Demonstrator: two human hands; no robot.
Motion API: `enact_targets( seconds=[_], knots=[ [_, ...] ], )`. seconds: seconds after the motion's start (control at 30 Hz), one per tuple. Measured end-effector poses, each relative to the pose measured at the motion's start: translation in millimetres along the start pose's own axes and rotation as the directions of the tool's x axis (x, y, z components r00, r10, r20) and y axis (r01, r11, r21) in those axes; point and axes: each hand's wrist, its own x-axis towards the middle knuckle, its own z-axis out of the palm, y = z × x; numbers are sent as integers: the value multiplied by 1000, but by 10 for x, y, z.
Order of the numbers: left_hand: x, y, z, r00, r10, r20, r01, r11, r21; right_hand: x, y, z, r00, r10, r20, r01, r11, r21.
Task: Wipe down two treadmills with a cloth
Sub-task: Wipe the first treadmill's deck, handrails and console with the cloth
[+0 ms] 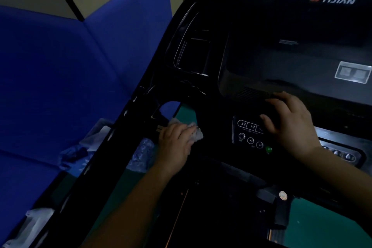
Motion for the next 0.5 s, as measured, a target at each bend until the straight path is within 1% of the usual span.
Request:
enact_targets(
  seconds=[0.03, 0.07, 0.13, 0.17, 0.2, 0.23, 0.27, 0.3, 0.33, 0.37, 0.4, 0.43, 0.47, 0.5],
  knots=[
    [1, -143, -51, 999, 27, 46, -28, 999, 20, 11, 1, 2, 1000, -8, 3, 8, 1000, -7],
    [13, -302, -97, 996, 21, 82, -25, 998, 55, 14, 3, 10, 1000, -13, 4, 13, 1000, -12],
    [66, -548, -165, 990, -66, 121, 50, 990, 131, 2, 9, 31, 1000, -19, -3, 19, 1000, -25],
    [97, -593, -203, 985, -128, 116, 110, 983, 149, -8, 10, 44, 1000, -23, -8, 23, 999, -36],
    [154, -582, -245, 980, -184, 80, 170, 973, 159, -18, 8, 53, 1000, -28, -14, 27, 999, -46],
    [229, -519, -297, 969, -247, 19, 244, 965, 100, -22, 10, 62, 999, -32, -18, 31, 998, -51],
    [324, -422, -364, 944, -323, -62, 319, 946, -59, -24, 9, 65, 999, -36, -22, 35, 998, -54],
    [431, -283, -461, 898, -418, -140, 370, 887, -276, -25, 10, 67, 999, -38, -23, 37, 998, -57],
    [555, -177, -543, 830, -525, -190, 391, 790, -473, -25, 12, 68, 999, -39, -24, 38, 998, -60],
    [683, -78, -625, 767, -584, -263, 367, 738, -566, -23, 14, 68, 999, -39, -25, 37, 997, -62],
    [799, -35, -662, 729, -587, -353, 341, 758, -556, -25, 15, 70, 999, -39, -27, 37, 997, -64],
    [913, -30, -669, 732, -536, -421, 317, 815, -486, -29, 17, 72, 999, -41, -30, 39, 997, -67],
    [1021, -65, -652, 771, -460, -441, 303, 874, -381, -30, 19, 78, 998, -44, -33, 41, 997, -72],
    [1111, -136, -606, 829, -387, -405, 312, 919, -240, -30, 23, 80, 998, -45, -37, 42, 996, -75]
  ],
)
